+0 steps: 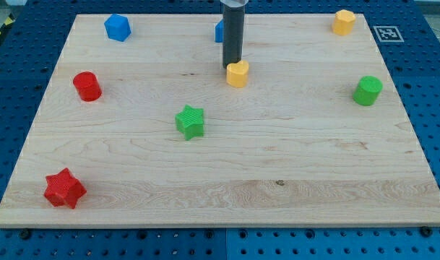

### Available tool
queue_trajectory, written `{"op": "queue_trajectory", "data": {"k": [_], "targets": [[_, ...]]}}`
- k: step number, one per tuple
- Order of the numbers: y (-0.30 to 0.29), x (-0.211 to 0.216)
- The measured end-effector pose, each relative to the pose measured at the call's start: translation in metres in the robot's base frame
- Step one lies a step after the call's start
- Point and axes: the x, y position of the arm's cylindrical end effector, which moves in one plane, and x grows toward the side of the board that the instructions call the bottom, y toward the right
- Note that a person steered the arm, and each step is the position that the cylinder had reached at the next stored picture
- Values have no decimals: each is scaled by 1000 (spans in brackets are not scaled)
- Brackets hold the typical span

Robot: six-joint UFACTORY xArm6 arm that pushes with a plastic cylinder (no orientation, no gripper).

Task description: Push the yellow heart towards the bottom center of the board

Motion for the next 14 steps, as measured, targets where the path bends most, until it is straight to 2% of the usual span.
{"op": "queue_trajectory", "data": {"k": [2, 4, 5, 6, 7, 8, 9, 11, 14], "targets": [[2, 4], [51, 12], [54, 33], [49, 40], [20, 18], [-4, 17], [-4, 47], [-3, 68], [-2, 74]]}}
